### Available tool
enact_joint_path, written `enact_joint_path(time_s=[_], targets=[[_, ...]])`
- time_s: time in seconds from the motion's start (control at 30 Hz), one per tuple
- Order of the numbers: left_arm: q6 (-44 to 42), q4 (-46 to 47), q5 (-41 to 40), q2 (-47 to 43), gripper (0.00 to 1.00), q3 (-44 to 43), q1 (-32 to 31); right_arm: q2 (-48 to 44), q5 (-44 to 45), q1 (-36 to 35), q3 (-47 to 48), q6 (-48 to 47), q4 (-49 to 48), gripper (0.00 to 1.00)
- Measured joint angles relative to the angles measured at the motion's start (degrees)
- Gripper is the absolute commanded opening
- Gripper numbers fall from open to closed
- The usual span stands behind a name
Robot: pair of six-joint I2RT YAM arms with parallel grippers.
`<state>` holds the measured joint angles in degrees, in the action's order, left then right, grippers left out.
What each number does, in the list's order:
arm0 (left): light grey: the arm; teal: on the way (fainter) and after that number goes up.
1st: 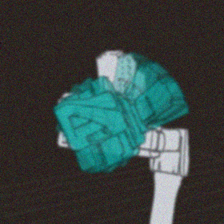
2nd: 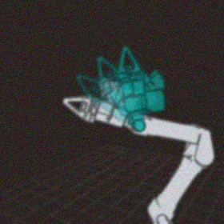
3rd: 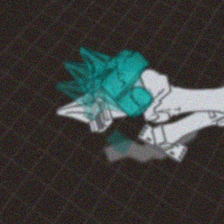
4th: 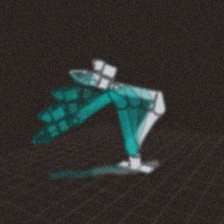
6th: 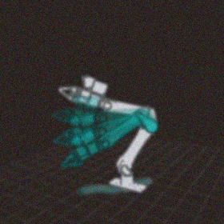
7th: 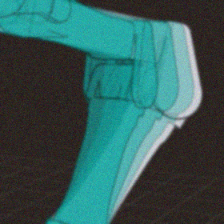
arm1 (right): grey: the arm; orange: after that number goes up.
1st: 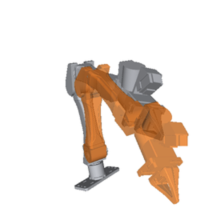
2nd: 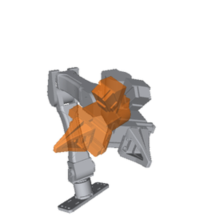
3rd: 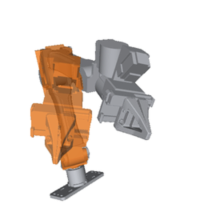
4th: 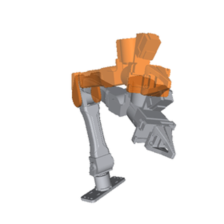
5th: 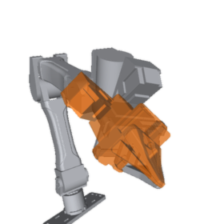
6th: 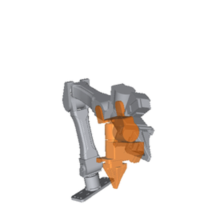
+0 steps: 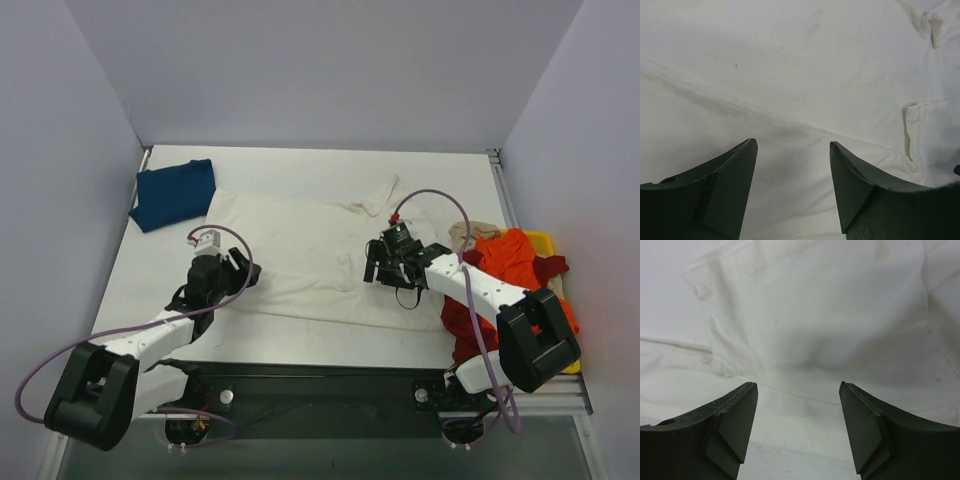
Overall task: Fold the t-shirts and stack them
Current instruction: Fold the flattened tshirt in 1/3 of the way
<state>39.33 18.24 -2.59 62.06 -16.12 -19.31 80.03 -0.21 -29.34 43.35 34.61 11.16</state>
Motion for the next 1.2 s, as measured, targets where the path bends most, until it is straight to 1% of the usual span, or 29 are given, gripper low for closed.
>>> enact_joint_path(time_s=[0.13, 0.33, 0.5, 0.67, 0.87, 1.2], targets=[[-0.6, 3.9, 0.9, 5.9, 0.70, -1.5, -0.2, 3.0, 0.1, 0.0, 3.1, -1.1, -1.2, 0.67], [-0.5, 9.1, 1.6, 15.3, 0.70, -2.5, -0.2, 8.5, 0.0, 0.0, 2.9, -1.9, -4.1, 0.67], [0.5, 11.6, 1.8, 16.4, 0.70, -2.1, -0.2, 9.3, -0.3, 0.0, 2.0, -1.7, -5.8, 0.66], [2.1, 11.8, 1.2, 12.2, 0.71, 1.6, -0.2, 7.7, 0.4, -0.5, -0.3, -0.2, -8.2, 0.66], [4.2, 6.8, -0.6, 2.9, 0.71, 6.1, -0.7, 4.7, 2.6, -2.6, -4.2, 2.3, -11.5, 0.66], [7.1, -1.0, -4.0, -4.2, 0.70, 7.2, -3.0, 1.1, 5.4, -7.3, -7.7, 6.4, -11.6, 0.66]])
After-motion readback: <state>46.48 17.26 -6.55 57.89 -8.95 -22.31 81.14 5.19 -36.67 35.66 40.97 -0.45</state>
